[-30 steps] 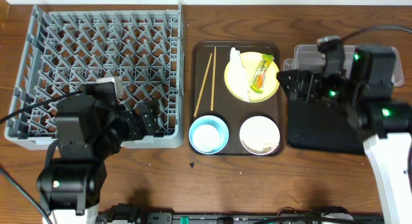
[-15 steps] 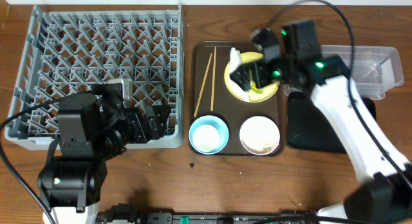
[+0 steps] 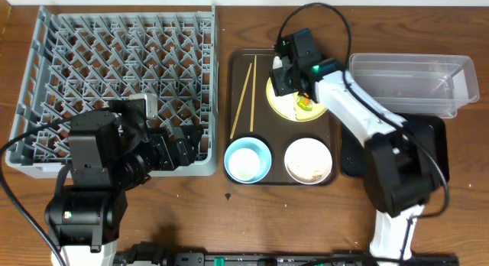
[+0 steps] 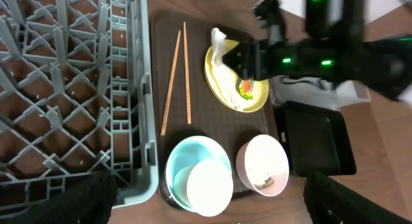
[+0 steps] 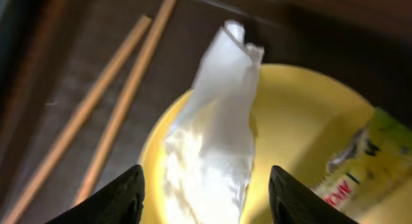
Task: Sort waste into correct bins and load items into the dishwasher
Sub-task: 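Reach the right gripper to the yellow plate and grasp the white tissue, then carry the tissue right and release it into the clear plastic bin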
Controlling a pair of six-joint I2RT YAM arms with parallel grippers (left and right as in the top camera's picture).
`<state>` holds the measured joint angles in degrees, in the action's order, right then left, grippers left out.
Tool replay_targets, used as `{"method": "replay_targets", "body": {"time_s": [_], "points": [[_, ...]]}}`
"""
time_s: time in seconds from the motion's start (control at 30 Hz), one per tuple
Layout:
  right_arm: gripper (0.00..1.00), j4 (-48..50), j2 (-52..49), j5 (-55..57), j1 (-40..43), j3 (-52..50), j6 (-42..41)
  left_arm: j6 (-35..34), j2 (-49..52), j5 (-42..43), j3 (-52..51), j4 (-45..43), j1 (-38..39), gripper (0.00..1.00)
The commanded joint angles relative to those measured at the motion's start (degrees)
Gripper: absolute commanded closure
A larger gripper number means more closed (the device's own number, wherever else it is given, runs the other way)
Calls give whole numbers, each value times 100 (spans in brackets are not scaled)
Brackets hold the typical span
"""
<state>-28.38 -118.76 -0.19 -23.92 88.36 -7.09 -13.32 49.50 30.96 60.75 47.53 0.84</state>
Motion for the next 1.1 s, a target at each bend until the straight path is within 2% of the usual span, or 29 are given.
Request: {"method": "replay_targets", "body": {"time_s": [0.0,0.1,0.13,0.23,0.27,0.6,0.67,0.7,0.93,1.07], "points": [[44,138,-459,254,-26,57,-273,-9,-20,55,138,-13,-24,7],[45,175,-656,83,-35,57,-273,-9,-20,55,138,-13,-24,7],[50,175,-702,61,-48,57,-271,-9,-20,55,138,-13,-24,7],[97,116,-699,238,-66,57,-280,-11,-20,55,138,-13,-24,7],[99,76,-632,240,-63,57,-315,-9,-17,55,138,-13,-24,7],[99,-114,1045,101,481,57,-1456,-9,-17,55,138,-13,-24,7],[99,-267,1397,149,715,57,-1897,-9,-20,55,138,-13,-24,7],[99,-468,1648,170,970,57,-2409,-9,-17,55,138,-13,-24,7],[99,-1360,1617,1106,1954,28,-4100,-9,-17,55,138,-13,-24,7],[99,-1381,1296,1154,2358,24,-4131,-9,-20,55,138,-11,-24,7]]}}
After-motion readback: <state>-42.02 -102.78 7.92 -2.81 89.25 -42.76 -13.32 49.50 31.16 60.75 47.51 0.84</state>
